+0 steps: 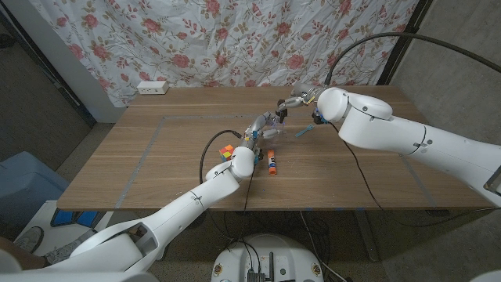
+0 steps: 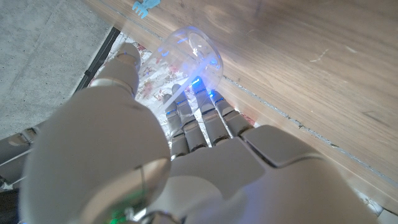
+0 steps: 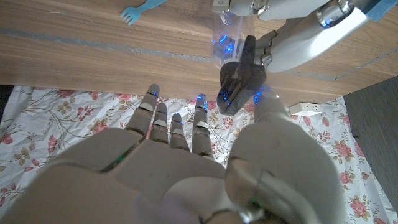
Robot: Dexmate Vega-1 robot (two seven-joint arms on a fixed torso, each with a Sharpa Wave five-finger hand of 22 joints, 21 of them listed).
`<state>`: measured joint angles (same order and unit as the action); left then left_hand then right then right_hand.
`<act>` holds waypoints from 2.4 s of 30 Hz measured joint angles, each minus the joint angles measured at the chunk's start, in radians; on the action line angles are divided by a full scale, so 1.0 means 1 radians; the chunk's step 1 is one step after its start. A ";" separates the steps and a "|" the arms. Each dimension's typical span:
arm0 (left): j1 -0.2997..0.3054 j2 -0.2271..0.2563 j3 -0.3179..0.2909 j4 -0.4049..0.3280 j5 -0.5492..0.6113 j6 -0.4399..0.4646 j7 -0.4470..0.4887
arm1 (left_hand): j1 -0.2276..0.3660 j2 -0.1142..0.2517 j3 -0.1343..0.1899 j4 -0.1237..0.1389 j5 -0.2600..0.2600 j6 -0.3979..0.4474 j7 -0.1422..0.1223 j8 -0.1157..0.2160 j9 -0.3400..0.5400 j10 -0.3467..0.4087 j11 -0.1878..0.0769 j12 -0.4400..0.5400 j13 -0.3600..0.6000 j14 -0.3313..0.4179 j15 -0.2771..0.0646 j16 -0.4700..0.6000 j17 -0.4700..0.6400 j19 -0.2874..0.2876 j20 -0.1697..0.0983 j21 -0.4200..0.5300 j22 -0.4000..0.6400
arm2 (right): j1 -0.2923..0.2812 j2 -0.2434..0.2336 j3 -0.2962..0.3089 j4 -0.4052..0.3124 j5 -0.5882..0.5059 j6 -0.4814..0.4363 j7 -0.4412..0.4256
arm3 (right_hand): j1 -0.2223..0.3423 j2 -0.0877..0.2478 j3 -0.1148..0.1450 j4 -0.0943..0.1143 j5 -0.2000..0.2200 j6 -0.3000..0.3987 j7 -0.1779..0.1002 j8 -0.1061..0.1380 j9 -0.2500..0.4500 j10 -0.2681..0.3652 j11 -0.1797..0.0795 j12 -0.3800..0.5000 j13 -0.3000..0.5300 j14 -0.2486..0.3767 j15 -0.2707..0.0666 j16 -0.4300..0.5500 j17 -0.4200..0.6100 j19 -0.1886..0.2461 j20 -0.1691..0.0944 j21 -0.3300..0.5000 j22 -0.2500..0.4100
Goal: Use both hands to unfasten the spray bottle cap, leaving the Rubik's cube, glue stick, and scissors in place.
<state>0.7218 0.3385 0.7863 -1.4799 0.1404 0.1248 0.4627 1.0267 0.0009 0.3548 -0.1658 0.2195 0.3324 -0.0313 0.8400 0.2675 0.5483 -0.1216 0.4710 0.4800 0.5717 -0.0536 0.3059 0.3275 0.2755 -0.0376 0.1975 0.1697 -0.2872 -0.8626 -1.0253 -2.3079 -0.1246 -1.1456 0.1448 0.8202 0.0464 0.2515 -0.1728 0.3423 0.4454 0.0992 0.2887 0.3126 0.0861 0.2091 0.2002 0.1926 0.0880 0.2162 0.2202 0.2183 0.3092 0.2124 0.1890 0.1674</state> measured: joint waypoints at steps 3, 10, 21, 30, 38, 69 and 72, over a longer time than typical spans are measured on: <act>0.002 0.000 0.000 -0.001 0.000 0.000 0.000 | 0.000 0.000 0.000 0.000 0.000 0.000 0.000 0.000 0.000 0.000 0.000 0.000 0.000 0.000 0.000 0.000 0.000 0.004 -0.004 0.000 0.000 | -0.003 0.000 0.001 -0.001 0.000 0.000 -0.008 | 0.022 -0.001 0.008 -0.002 0.002 0.023 -0.023 0.011 0.004 0.010 -0.004 0.000 0.000 0.004 0.004 0.000 0.000 0.007 0.000 0.000 0.000; 0.003 0.000 -0.001 -0.001 0.000 0.000 0.000 | 0.000 0.000 0.000 0.000 0.000 0.000 0.000 0.000 -0.003 0.000 0.000 0.000 0.000 0.000 0.000 0.000 0.000 0.004 -0.004 0.000 0.000 | -0.019 0.000 0.015 -0.003 0.002 0.013 -0.026 | 0.070 0.009 0.029 -0.009 0.010 0.048 -0.048 0.022 0.010 0.022 -0.008 0.000 0.000 0.014 0.000 0.000 0.000 0.014 -0.007 0.000 0.000; 0.003 -0.001 0.000 -0.001 -0.002 0.000 -0.005 | 0.000 0.000 0.002 -0.002 0.000 0.000 0.000 0.000 -0.004 0.000 0.000 -0.001 0.000 0.000 0.000 0.000 0.000 0.004 -0.004 0.000 0.000 | -0.066 0.004 0.066 -0.002 0.030 0.041 -0.055 | 0.166 -0.003 0.058 -0.008 0.010 0.101 -0.119 0.051 0.015 0.041 -0.027 0.000 0.000 0.025 0.000 0.000 -0.005 0.039 -0.003 0.000 0.000; 0.002 -0.004 0.002 0.001 -0.003 -0.003 -0.009 | 0.000 0.000 0.002 -0.002 0.000 -0.002 0.002 0.004 -0.008 0.000 0.000 -0.003 0.000 0.000 0.000 0.000 -0.001 0.004 -0.004 0.000 0.000 | -0.097 0.005 0.102 -0.001 0.053 0.064 -0.076 | 0.220 0.006 0.073 -0.009 0.010 0.150 -0.157 0.068 0.014 0.059 -0.045 0.000 0.000 0.029 -0.004 0.000 -0.005 0.047 -0.004 0.000 0.000; 0.001 -0.004 0.004 0.003 -0.004 -0.006 -0.014 | 0.000 0.000 0.002 -0.002 0.000 -0.002 0.002 0.004 -0.009 0.000 0.000 -0.004 0.000 0.000 0.000 0.000 -0.001 0.004 -0.004 0.000 0.000 | -0.124 0.006 0.133 0.000 0.072 0.084 -0.093 | 0.277 0.008 0.089 -0.010 0.018 0.206 -0.184 0.092 0.012 0.076 -0.062 0.002 0.000 0.048 -0.005 0.006 -0.002 0.064 -0.007 0.000 0.000; 0.014 0.001 0.005 -0.010 -0.008 -0.014 -0.021 | 0.000 0.000 0.001 -0.002 0.000 -0.002 0.002 0.011 -0.014 0.000 0.000 -0.007 0.000 0.000 0.000 -0.008 0.005 0.004 -0.004 0.000 0.000 | -0.200 0.021 0.194 0.004 0.101 0.121 -0.179 | 0.408 0.026 0.106 -0.006 0.039 0.463 -0.305 0.178 -0.016 0.174 -0.179 0.008 0.000 0.080 -0.042 0.030 0.017 0.112 -0.005 0.004 0.000; 0.016 0.002 0.005 -0.013 -0.008 -0.014 -0.020 | 0.000 0.000 0.000 -0.003 0.000 -0.002 0.002 0.011 -0.014 0.000 0.000 -0.007 0.000 0.007 0.000 -0.008 0.005 0.004 -0.004 0.000 0.000 | -0.204 0.021 0.196 0.004 0.098 0.123 -0.186 | 0.424 0.010 0.103 -0.003 0.039 0.490 -0.306 0.191 -0.018 0.181 -0.186 0.008 0.000 0.081 -0.048 0.030 0.018 0.112 -0.005 0.004 0.000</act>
<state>0.7376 0.3401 0.7909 -1.4928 0.1326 0.1109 0.4431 1.0267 0.0009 0.3547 -0.1688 0.2195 0.3305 -0.0293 0.8511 0.2535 0.5483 -0.1216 0.4643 0.4796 0.5791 -0.0537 0.2979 0.3325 0.2791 -0.0412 0.1975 0.1697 -0.4910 -0.8420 -0.8292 -2.3044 -0.0262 -1.0228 -0.0412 1.2438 0.0569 0.3543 -0.1759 0.3813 0.9359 -0.2066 0.4796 0.2951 0.2676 0.0228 0.2078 0.1926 0.1690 0.1686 0.2499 0.2360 0.4215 0.2072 0.1929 0.1677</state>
